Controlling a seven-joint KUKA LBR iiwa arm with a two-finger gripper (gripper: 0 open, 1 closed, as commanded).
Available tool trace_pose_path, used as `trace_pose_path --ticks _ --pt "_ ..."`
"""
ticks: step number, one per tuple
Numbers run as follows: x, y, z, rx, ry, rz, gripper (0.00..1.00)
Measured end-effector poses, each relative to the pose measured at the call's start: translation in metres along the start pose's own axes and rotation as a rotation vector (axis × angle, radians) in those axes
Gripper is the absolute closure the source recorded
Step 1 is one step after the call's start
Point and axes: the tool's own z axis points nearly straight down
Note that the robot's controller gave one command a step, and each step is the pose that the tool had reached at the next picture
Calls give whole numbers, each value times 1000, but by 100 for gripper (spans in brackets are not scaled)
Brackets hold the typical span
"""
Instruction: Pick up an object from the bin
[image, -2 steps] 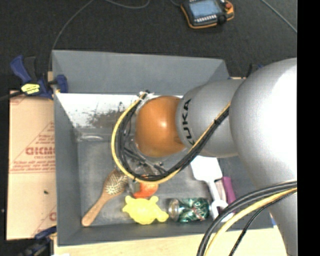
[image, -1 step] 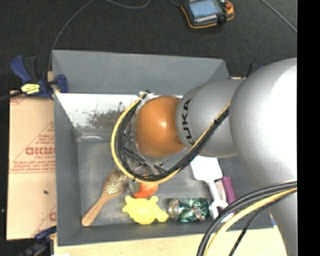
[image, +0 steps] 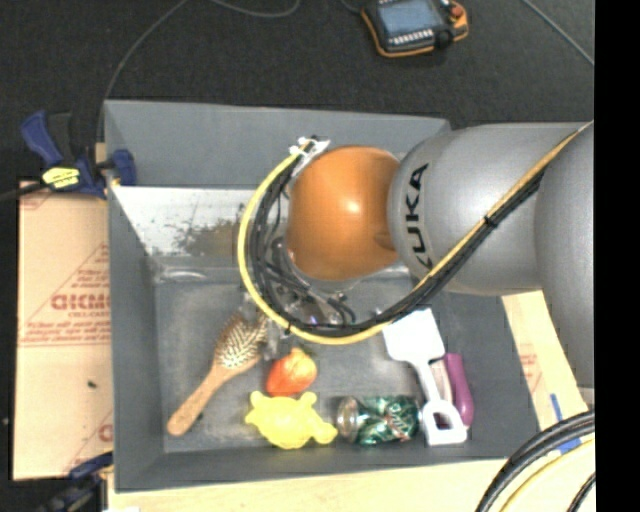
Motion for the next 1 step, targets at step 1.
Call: trace_pose_path --ticks 1 --pt "3 -11 -60 0 6 9 100"
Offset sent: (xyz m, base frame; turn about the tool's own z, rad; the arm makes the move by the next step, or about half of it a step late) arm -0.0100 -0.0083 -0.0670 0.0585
